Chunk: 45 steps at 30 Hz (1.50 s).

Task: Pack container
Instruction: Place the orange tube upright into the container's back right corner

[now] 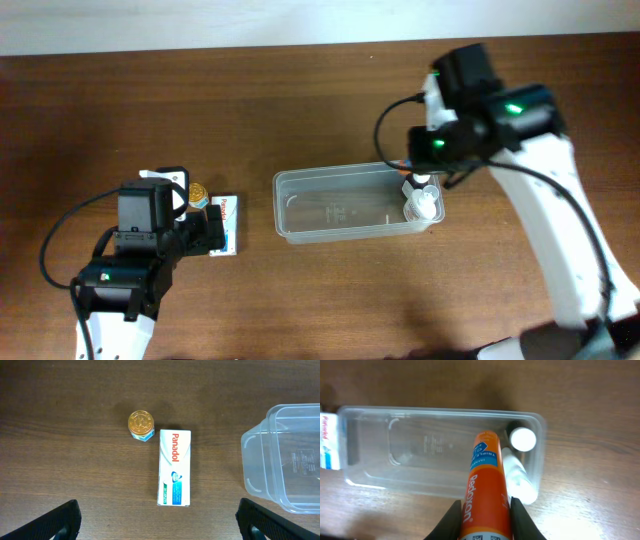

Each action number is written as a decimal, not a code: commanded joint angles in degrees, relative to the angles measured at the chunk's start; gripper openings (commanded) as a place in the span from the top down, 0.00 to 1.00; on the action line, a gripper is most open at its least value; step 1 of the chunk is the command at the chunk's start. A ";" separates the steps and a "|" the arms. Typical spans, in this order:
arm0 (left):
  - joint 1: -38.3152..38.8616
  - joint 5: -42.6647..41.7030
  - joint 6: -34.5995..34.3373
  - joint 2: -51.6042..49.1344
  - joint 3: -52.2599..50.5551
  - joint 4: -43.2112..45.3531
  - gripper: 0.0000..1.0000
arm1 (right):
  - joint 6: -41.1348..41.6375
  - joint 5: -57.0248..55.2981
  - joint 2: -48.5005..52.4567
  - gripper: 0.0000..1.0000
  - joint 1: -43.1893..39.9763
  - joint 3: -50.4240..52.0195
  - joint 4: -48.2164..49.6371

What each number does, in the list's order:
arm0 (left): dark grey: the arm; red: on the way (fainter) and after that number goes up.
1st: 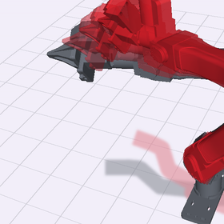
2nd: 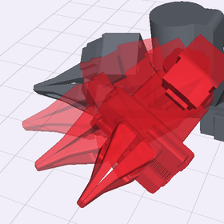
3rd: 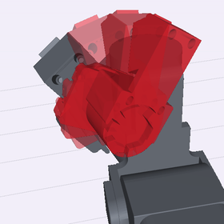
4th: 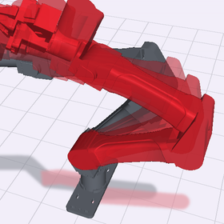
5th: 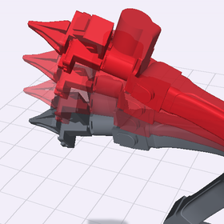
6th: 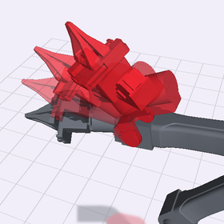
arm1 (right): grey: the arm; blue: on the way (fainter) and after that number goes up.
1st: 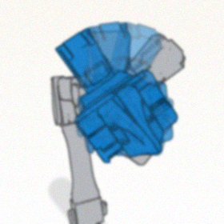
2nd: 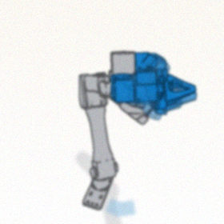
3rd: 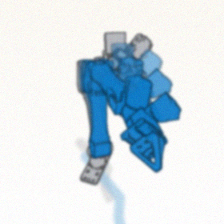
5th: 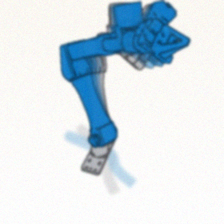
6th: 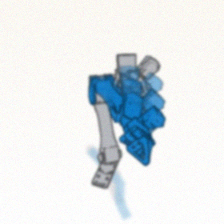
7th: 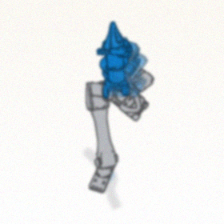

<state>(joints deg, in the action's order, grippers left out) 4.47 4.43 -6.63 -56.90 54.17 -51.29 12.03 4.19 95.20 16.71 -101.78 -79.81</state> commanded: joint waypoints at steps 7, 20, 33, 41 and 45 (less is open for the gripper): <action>-0.13 -0.63 0.68 -0.15 1.16 -0.22 0.00 | 2.38 -3.43 13.88 0.82 1.99 0.52 1.53; -0.13 -0.63 0.68 -0.15 1.16 -0.24 0.00 | 2.34 -4.90 19.08 0.75 1.11 1.51 5.97; -0.13 -0.59 0.70 -0.15 1.16 -0.20 0.00 | 1.77 -7.76 3.89 0.45 1.16 -1.64 3.96; -0.13 -0.66 -0.48 -10.10 1.16 0.70 0.00 | 1.75 -10.58 -16.37 0.11 -13.68 -2.75 -2.23; -0.13 -1.36 -1.49 -21.09 1.16 3.65 0.00 | 1.68 -9.35 -15.93 0.10 -20.90 -2.19 -7.26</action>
<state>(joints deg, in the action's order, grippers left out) 4.47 4.40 -7.14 -70.00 54.48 -49.56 13.50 -5.78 76.07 -0.27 -105.41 -85.73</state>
